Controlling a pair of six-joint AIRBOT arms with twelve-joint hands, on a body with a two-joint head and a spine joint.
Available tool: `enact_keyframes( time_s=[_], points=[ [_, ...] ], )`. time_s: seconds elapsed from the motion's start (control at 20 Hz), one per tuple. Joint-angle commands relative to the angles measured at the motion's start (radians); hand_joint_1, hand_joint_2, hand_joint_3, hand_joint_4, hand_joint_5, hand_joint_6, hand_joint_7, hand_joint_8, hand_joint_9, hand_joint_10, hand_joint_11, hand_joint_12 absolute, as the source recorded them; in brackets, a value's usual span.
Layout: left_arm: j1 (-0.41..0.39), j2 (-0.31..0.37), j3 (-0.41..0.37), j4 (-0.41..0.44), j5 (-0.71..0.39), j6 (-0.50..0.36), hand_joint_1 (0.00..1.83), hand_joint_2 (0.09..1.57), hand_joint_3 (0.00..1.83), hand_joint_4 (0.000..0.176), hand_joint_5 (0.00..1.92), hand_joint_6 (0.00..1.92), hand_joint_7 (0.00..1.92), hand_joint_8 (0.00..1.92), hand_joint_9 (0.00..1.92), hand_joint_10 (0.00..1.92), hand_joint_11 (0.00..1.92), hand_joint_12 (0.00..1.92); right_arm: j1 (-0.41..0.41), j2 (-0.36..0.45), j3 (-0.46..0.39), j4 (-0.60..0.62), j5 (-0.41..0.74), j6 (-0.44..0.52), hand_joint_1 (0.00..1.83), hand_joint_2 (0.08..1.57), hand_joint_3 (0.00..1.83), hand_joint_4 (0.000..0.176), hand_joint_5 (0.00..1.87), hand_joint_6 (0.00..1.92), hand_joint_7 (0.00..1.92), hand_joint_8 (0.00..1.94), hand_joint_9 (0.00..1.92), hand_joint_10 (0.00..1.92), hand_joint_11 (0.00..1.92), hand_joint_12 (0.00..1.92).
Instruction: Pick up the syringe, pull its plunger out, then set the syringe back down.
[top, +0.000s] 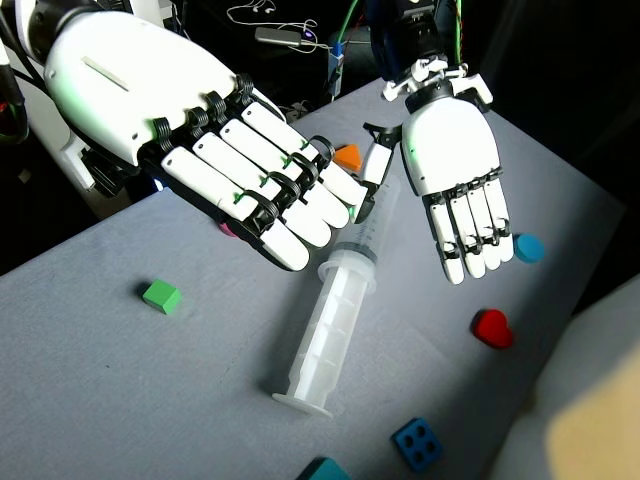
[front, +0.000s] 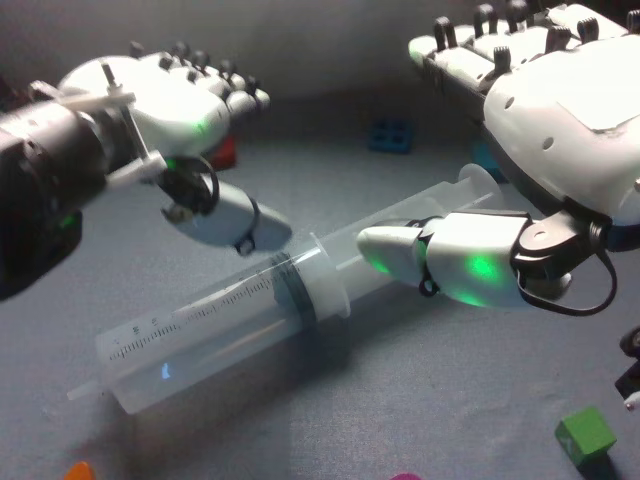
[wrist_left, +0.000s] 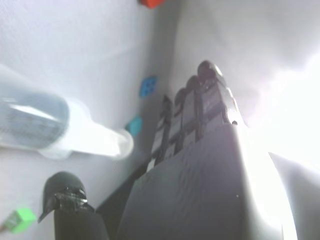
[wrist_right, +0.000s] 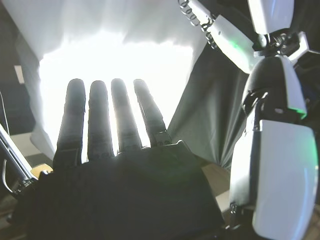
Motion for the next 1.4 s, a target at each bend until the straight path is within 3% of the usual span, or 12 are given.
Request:
enact_keyframes(
  time_s=[0.0, 0.05, 0.1, 0.15, 0.2, 0.35, 0.55, 0.6, 0.65, 0.7, 0.9, 1.35],
  points=[
    [-0.022, 0.009, -0.006, 0.021, 0.038, 0.044, 0.21, 1.08, 0.0, 0.0, 0.27, 0.01, 0.28, 0.02, 0.32, 0.02, 0.03, 0.72, 0.018, 0.0, -0.003, -0.081, 0.022, -0.003, 0.25, 1.06, 0.01, 0.0, 0.47, 0.05, 0.57, 0.05, 0.54, 0.09, 0.11, 1.1],
    [-0.047, 0.019, -0.014, -0.021, 0.044, 0.103, 0.33, 1.16, 0.0, 0.0, 0.6, 0.03, 0.55, 0.1, 0.56, 0.35, 0.28, 1.14, 0.027, 0.002, -0.003, -0.052, 0.015, -0.025, 0.36, 1.15, 0.0, 0.0, 0.66, 0.33, 0.64, 0.54, 0.55, 0.93, 0.44, 1.4],
    [-0.058, 0.024, -0.019, -0.038, 0.052, 0.12, 0.38, 1.2, 0.01, 0.0, 0.72, 0.14, 0.52, 0.45, 0.52, 0.9, 0.41, 1.3, 0.029, 0.002, -0.003, -0.049, 0.014, -0.027, 0.5, 1.13, 0.0, 0.0, 0.58, 1.01, 0.69, 1.09, 0.71, 1.35, 0.67, 1.62],
    [-0.073, 0.032, -0.025, -0.051, 0.059, 0.136, 0.38, 1.2, 0.01, 0.0, 0.72, 0.14, 0.52, 0.45, 0.52, 0.9, 0.41, 1.3, 0.03, 0.003, -0.003, -0.049, 0.014, -0.028, 0.5, 1.13, 0.0, 0.0, 0.58, 1.01, 0.69, 1.09, 0.71, 1.35, 0.67, 1.62],
    [-0.089, 0.041, -0.032, -0.077, 0.067, 0.164, 0.55, 1.18, 0.0, 0.0, 0.55, 1.31, 0.52, 1.48, 0.6, 1.76, 0.64, 1.76, 0.031, 0.003, -0.002, -0.049, 0.015, -0.028, 0.64, 1.12, 0.0, 0.0, 0.44, 1.85, 0.72, 1.86, 0.95, 1.89, 1.06, 1.91],
    [-0.129, 0.067, -0.053, -0.129, 0.075, 0.228, 0.66, 1.18, 0.0, 0.0, 0.75, 1.91, 0.89, 1.92, 0.98, 1.92, 0.97, 1.92, 0.029, 0.003, -0.002, -0.049, 0.02, -0.028, 0.69, 1.15, 0.01, 0.0, 0.67, 1.92, 0.98, 1.94, 1.24, 1.92, 1.57, 1.92],
    [-0.174, 0.081, -0.066, -0.155, 0.088, 0.255, 0.51, 1.3, 0.0, 0.0, 1.26, 1.92, 1.38, 1.92, 1.44, 1.92, 1.43, 1.92, 0.031, 0.004, -0.002, -0.049, 0.021, -0.028, 0.52, 1.36, 0.01, 0.0, 1.19, 1.92, 1.52, 1.94, 1.66, 1.92, 1.89, 1.92],
    [-0.179, 0.081, -0.067, -0.156, 0.088, 0.256, 0.5, 1.31, 0.0, 0.0, 1.27, 1.92, 1.41, 1.92, 1.46, 1.92, 1.48, 1.92, 0.032, 0.005, -0.002, -0.049, 0.022, -0.027, 0.49, 1.41, 0.0, 0.045, 1.22, 1.92, 1.52, 1.94, 1.66, 1.92, 1.88, 1.92],
    [-0.183, 0.081, -0.069, -0.157, 0.091, 0.256, 0.5, 1.33, 0.01, 0.0, 1.27, 1.92, 1.41, 1.92, 1.47, 1.92, 1.49, 1.92, 0.031, 0.006, -0.002, -0.049, 0.03, -0.027, 0.48, 1.44, 0.0, 0.15, 1.23, 1.92, 1.52, 1.94, 1.65, 1.92, 1.88, 1.92],
    [-0.183, 0.081, -0.071, -0.164, 0.09, 0.256, 0.52, 1.33, 0.01, 0.0, 1.26, 1.92, 1.4, 1.92, 1.47, 1.92, 1.49, 1.92, 0.032, 0.008, -0.003, -0.048, 0.043, -0.028, 0.48, 1.45, 0.0, 0.171, 1.23, 1.92, 1.52, 1.94, 1.65, 1.92, 1.88, 1.92],
    [-0.191, 0.091, -0.086, -0.167, 0.091, 0.256, 0.52, 1.33, 0.0, 0.0, 1.23, 1.92, 1.38, 1.92, 1.46, 1.92, 1.47, 1.92, 0.046, 0.011, -0.003, -0.048, 0.068, 0.025, 0.48, 1.46, 0.0, 0.176, 1.22, 1.92, 1.51, 1.94, 1.65, 1.92, 1.88, 1.92],
    [-0.212, 0.099, -0.09, -0.18, 0.085, 0.259, 0.54, 1.33, 0.0, 0.0, 1.23, 1.92, 1.38, 1.92, 1.45, 1.92, 1.46, 1.92, 0.067, 0.01, 0.003, -0.048, 0.028, 0.509, 0.48, 1.46, 0.0, 0.176, 1.22, 1.92, 1.5, 1.94, 1.66, 1.92, 1.87, 1.92]
  ],
)
